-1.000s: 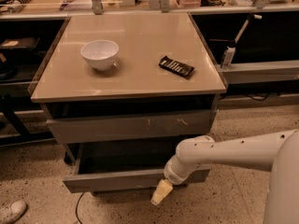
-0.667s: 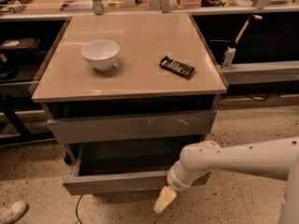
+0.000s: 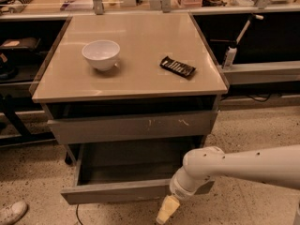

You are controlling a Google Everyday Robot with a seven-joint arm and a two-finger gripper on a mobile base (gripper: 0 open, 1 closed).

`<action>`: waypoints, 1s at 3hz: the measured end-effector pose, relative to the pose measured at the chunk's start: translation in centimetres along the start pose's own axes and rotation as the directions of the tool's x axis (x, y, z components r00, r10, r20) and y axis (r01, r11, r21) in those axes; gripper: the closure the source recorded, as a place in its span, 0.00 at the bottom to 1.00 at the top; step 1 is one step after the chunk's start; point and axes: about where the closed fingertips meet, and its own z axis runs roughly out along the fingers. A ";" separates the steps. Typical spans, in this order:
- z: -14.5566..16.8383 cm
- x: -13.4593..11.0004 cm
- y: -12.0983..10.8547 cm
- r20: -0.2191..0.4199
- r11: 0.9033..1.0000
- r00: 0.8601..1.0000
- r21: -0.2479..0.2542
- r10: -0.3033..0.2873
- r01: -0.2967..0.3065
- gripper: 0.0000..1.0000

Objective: Open middle drawer

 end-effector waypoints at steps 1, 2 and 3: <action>1.9 0.2 0.0 -0.038 1.000 0.999 -0.017 -0.009 0.008 0.00; 1.9 0.3 0.1 -0.045 1.000 0.999 -0.020 -0.010 0.009 0.00; 2.4 1.5 0.9 -0.085 0.999 0.996 -0.038 -0.019 0.016 0.00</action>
Offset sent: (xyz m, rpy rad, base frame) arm -0.0301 0.0063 -0.0676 -0.1208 0.1189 0.1095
